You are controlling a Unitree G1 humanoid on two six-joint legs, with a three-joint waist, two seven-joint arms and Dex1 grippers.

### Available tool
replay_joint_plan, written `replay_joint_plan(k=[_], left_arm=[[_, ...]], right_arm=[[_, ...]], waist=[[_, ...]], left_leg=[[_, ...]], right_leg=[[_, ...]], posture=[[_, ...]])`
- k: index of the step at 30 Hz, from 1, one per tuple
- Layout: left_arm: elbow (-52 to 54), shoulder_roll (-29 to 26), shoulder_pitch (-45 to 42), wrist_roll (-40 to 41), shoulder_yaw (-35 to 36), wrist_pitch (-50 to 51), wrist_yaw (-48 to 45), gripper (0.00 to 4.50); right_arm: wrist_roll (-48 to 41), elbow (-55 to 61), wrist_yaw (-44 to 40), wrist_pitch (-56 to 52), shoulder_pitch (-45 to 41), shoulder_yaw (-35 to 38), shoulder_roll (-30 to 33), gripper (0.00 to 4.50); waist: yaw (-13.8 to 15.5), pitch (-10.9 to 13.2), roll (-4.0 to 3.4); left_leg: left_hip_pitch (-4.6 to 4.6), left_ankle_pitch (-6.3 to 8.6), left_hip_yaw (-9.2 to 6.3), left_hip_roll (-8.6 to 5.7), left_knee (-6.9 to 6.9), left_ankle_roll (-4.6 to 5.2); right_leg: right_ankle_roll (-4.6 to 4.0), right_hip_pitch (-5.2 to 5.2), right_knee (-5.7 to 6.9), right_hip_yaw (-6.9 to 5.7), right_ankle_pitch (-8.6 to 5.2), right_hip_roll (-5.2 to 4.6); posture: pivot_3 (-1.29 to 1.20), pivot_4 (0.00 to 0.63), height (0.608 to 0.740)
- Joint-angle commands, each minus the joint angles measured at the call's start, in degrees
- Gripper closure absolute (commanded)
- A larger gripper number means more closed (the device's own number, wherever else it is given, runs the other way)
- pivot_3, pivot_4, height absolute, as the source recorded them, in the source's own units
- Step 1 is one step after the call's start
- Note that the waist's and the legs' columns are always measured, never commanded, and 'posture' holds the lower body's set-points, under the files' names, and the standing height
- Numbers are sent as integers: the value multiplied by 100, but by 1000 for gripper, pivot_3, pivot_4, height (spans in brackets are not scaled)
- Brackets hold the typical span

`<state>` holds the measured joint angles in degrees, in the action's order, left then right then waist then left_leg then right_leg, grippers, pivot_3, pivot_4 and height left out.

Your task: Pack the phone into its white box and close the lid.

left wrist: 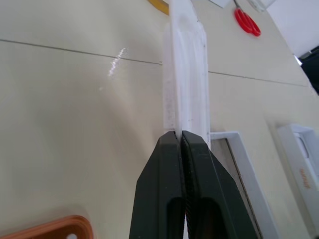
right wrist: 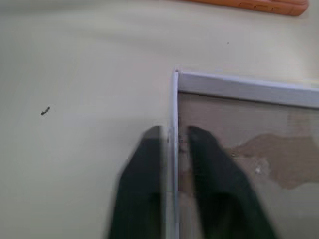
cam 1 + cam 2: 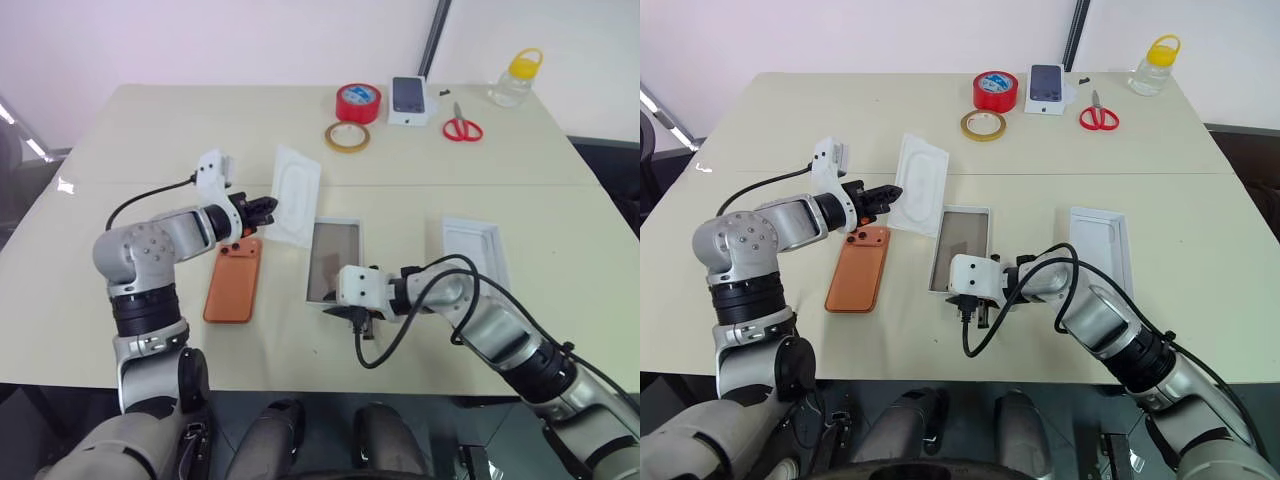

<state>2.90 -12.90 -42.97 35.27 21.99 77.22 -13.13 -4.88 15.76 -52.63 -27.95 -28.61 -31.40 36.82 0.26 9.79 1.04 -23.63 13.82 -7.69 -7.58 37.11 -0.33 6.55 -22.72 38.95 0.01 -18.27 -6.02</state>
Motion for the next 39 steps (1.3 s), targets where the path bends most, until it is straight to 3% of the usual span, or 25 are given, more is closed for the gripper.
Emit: replay_joint_plan(k=[1, 4, 9, 14, 24, 25, 27, 34, 39], left_arm=[[403, 465, -109, 388, 474, 366, 307, 4500], [577, 1022, -189, 544, 886, 818, 643, 4500], [945, 1650, -64, 427, 988, 1464, 1077, 4500], [1186, 2056, 360, 535, 900, 1528, 1496, 4500], [1380, 1992, 778, 966, 550, 1528, 1867, 4500], [1384, 1993, 808, 1032, 530, 1528, 1888, 4021], [1401, 1981, 856, 1170, 492, 1528, 1942, 3473], [1382, 1810, 814, 1642, 655, 1528, 2102, 30], [1334, 1558, 702, 2060, 822, 1528, 2034, 30]], right_arm=[[-269, 252, 101, -139, -67, 714, -93, 1540], [-430, 481, 42, -463, 14, 1164, 146, 42], [-350, 680, -67, -556, 294, 1595, 786, 42], [-222, 456, 35, -433, 497, 1897, 1020, 42], [-51, 96, 167, -238, 374, 1878, 908, 42], [-32, 53, 170, -215, 345, 1869, 888, 0], [-4, -11, 175, -180, 299, 1856, 857, 0], [33, -183, 239, -97, 153, 1938, 752, 0], [-99, -309, 289, -184, -32, 2142, 643, 0]], waist=[[6, 0, 0], [36, 0, 2], [33, 0, 4], [17, 0, 4], [45, 1, 4], [43, 1, 4], [43, 1, 4], [32, 1, 4], [37, 1, 4]], left_leg=[[0, 0, 0, 0, 0, 0], [-1, 0, 0, 0, 3, 0], [-2, 1, 0, -1, 1, -1], [-1, 3, 2, 4, 2, -4], [-1, 3, 3, 4, 3, -6], [-1, 3, 3, 4, 3, -6], [-1, 3, 4, 4, 3, -6], [-1, 3, 4, 5, 4, -6], [-1, 3, 4, 8, 2, -8]], right_leg=[[0, 0, 0, 0, 0, 0], [0, 3, 0, -1, 0, 0], [1, 2, -3, -1, 0, 0], [1, 1, 0, 0, 0, 4], [0, 2, -1, 1, 0, 6], [0, 2, -1, 1, 0, 6], [0, 2, -1, 1, 0, 6], [0, 2, -1, 1, 0, 6], [0, 0, 1, 2, 0, 9]], posture=[[0, 150, 740], [0, 150, 740], [0, 150, 740], [0, 150, 740], [0, 150, 740], [0, 150, 740], [0, 150, 740], [0, 150, 740], [0, 150, 740]])
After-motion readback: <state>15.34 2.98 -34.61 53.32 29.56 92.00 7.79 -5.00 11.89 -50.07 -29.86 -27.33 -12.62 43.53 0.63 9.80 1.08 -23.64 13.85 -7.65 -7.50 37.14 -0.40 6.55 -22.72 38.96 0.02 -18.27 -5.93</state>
